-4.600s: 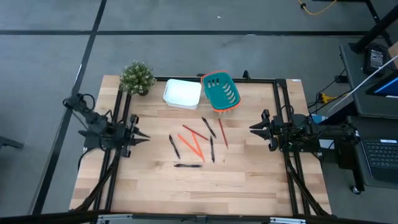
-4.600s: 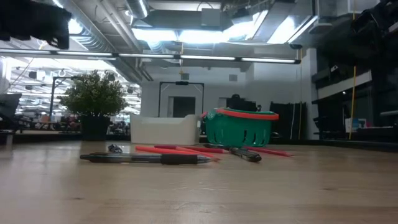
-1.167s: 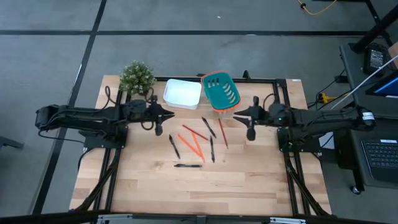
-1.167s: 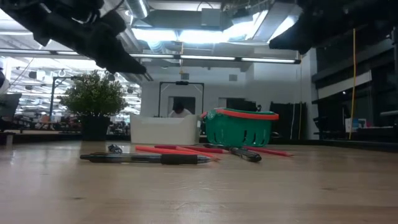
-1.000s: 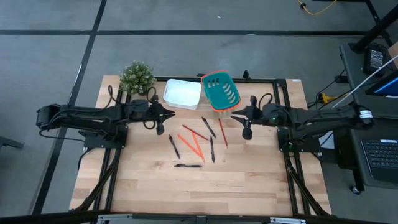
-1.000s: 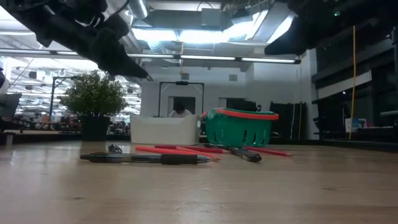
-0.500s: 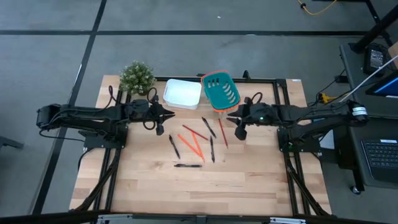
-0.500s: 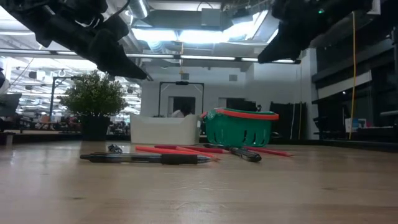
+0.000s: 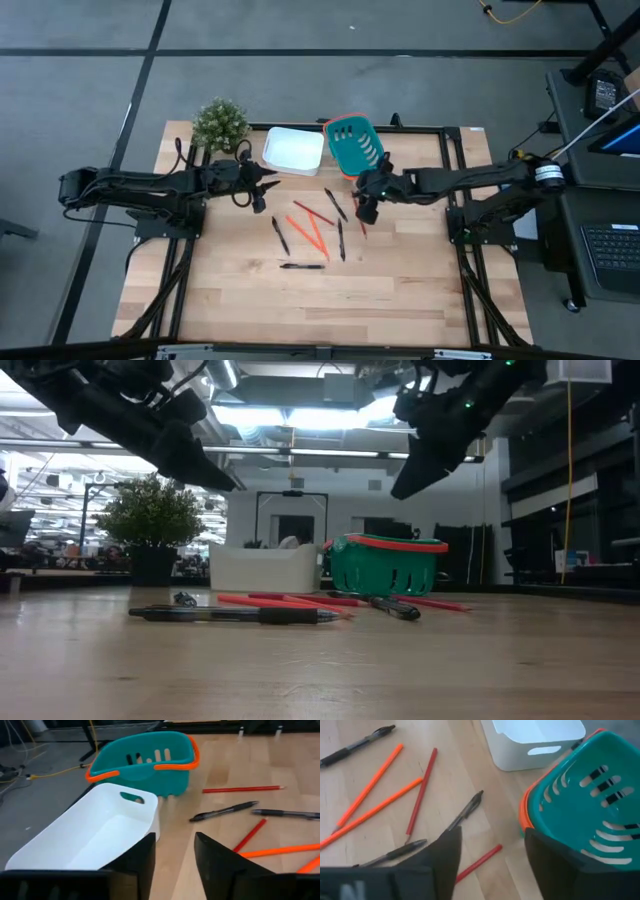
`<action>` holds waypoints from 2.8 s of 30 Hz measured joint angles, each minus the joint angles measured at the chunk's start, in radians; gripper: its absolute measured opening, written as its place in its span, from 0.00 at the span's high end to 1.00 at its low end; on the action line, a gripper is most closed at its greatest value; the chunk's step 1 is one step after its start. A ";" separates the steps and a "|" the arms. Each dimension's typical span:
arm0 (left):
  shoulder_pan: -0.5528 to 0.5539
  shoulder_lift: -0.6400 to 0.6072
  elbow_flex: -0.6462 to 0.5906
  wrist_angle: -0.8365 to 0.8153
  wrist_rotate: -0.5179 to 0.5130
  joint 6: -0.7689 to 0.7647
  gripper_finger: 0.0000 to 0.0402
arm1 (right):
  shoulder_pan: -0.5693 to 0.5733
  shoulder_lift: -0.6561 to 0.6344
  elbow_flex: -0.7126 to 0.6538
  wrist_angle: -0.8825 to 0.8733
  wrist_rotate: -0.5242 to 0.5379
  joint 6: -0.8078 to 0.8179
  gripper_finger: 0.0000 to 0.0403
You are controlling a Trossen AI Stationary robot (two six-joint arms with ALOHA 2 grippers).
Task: Sort pens & pencils
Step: Put the right red pencil into the dark green bin
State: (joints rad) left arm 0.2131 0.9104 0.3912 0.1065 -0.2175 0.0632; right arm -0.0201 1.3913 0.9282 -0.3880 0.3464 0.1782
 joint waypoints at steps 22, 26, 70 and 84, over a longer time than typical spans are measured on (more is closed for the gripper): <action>0.000 0.000 0.000 -0.029 0.133 0.107 0.64 | 0.006 0.031 0.011 -0.118 -0.092 0.432 0.35; 0.000 0.000 0.000 -0.030 0.133 0.107 0.64 | 0.006 0.080 0.011 -0.119 -0.135 0.474 0.35; 0.000 0.000 -0.001 -0.101 0.134 0.106 0.64 | 0.005 0.505 0.315 -0.411 -0.148 0.696 0.35; 0.000 0.000 -0.001 -0.101 0.133 0.106 0.64 | 0.002 0.505 0.217 -0.297 -0.168 0.732 0.35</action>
State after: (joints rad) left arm 0.2131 0.9104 0.3904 0.0059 -0.0841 0.1688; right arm -0.0177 1.8965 1.1454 -0.6849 0.1785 0.9098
